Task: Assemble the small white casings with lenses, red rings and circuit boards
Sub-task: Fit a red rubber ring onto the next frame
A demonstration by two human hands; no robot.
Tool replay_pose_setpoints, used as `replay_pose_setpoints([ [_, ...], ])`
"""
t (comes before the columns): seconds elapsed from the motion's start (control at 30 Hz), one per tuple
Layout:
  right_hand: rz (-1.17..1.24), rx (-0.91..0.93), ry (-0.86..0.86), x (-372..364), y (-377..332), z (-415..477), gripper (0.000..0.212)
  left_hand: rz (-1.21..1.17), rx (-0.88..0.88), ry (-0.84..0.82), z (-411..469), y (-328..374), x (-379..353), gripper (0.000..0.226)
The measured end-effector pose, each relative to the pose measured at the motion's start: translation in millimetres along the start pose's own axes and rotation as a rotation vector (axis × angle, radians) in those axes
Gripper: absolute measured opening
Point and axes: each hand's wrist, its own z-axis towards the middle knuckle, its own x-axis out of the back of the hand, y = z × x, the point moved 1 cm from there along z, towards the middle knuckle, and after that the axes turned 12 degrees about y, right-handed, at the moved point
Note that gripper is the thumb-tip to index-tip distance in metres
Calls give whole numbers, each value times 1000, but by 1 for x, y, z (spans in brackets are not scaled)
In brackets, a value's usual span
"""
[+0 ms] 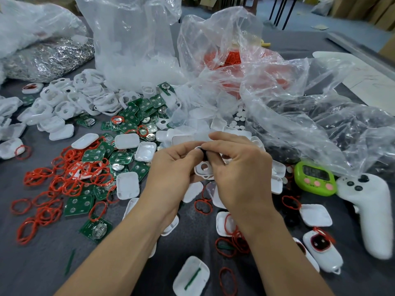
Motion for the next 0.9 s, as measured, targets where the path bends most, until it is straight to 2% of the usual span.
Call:
replay_pose_setpoints([
  [0.17,22,7,-5,2,0,3,13,6,-11,5,-2,3,-1,25],
  [0.3,68,-286,-102,2,5,5,16,36,-30,58,-1,4,2,20],
  [0.4,136,-426,-210,1,11,6,8,66,-74,63,-1,6,3,23],
  [0.5,218,-514,-262,-1,11,4,8,171,-165,89,-1,8,4,26],
  [0.6,294,-561,-258,-1,11,5,10,187,-192,113,0,9,7,26],
  [0.73,425,-641,-231,0,11,7,14,176,-127,145,1,9,7,30],
  [0.8,414,-645,-186,-1,12,6,17,154,-67,155,1,7,6,25],
  [0.9,365,-618,-149,-3,12,5,15,104,-46,170,2,6,7,29],
])
